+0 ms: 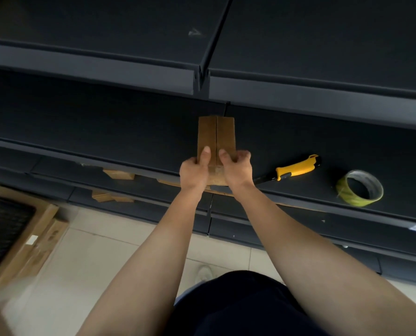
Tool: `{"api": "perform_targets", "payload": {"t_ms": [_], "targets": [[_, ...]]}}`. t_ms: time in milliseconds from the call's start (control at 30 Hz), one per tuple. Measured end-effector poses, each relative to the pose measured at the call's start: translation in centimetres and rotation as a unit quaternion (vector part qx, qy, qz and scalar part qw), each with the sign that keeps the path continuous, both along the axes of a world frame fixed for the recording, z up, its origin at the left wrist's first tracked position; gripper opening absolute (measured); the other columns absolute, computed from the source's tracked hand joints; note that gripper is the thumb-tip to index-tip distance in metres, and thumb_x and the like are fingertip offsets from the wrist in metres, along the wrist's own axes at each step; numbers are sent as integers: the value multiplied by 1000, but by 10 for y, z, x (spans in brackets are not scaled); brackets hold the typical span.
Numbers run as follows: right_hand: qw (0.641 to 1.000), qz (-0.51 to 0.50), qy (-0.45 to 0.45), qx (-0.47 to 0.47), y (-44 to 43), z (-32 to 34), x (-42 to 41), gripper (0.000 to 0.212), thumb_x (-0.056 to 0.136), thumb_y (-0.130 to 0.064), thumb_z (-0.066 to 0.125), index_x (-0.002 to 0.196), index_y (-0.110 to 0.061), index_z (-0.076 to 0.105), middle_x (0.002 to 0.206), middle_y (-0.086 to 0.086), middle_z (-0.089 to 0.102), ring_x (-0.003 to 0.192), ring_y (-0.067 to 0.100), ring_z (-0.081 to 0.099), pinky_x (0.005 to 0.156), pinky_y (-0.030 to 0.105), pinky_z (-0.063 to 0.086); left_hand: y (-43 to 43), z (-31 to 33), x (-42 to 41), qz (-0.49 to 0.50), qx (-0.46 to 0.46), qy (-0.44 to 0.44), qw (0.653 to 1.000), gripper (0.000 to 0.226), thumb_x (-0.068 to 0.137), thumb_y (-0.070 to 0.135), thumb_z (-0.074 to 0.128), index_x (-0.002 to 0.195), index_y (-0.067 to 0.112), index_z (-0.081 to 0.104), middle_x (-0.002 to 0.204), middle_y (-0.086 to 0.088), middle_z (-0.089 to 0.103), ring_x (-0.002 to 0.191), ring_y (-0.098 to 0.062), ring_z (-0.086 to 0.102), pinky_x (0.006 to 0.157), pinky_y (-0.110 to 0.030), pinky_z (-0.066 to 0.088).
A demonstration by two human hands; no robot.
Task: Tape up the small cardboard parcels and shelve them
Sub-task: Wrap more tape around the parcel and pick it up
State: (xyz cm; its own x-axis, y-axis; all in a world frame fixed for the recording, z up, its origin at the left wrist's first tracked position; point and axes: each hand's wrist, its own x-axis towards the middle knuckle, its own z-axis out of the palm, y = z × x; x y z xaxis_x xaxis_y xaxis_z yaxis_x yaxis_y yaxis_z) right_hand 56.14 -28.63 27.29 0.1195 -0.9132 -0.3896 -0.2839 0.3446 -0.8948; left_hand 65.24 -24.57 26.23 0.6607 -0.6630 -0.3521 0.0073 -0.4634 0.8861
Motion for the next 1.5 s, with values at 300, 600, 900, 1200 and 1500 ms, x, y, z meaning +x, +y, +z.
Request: {"api": "perform_targets", "payload": {"t_ms": [300,600,900,1200,1500], "targets": [[999,39,-26,-17,4,-2,-10,40,102,-38,34,132,-19,51,112,-8,58,97,10,54,79,18,41,8,-1,2,-13,-16,-32,999,45,93,55,44,76,16,60,74,-2,63,70,-19,61,61,-30,48],[993,36,-90,67,5,-11,-19,82,77,-38,76,144,-21,32,116,-9,59,104,13,57,86,26,44,29,-15,17,103,-32,167,980,18,99,27,47,95,11,52,99,-10,66,89,-19,68,71,-31,59],[979,197,-39,44,15,-19,-18,94,68,-18,83,142,-33,28,114,-14,60,111,11,54,99,32,42,53,-16,18,-158,-64,-13,985,52,82,0,64,125,24,47,106,16,59,96,4,56,66,0,44],[982,180,-14,-51,26,-13,-10,66,83,-19,71,141,-22,39,118,-4,62,112,16,58,89,25,50,64,-12,25,-65,-117,24,991,51,80,12,74,125,15,51,104,13,64,101,-3,61,89,-23,51],[963,234,-22,-130,51,30,13,66,86,-29,67,143,-21,37,124,2,60,113,18,57,97,39,49,103,21,21,88,-171,-16,981,40,82,20,74,111,14,46,105,6,64,96,-7,64,78,-21,53]]}}
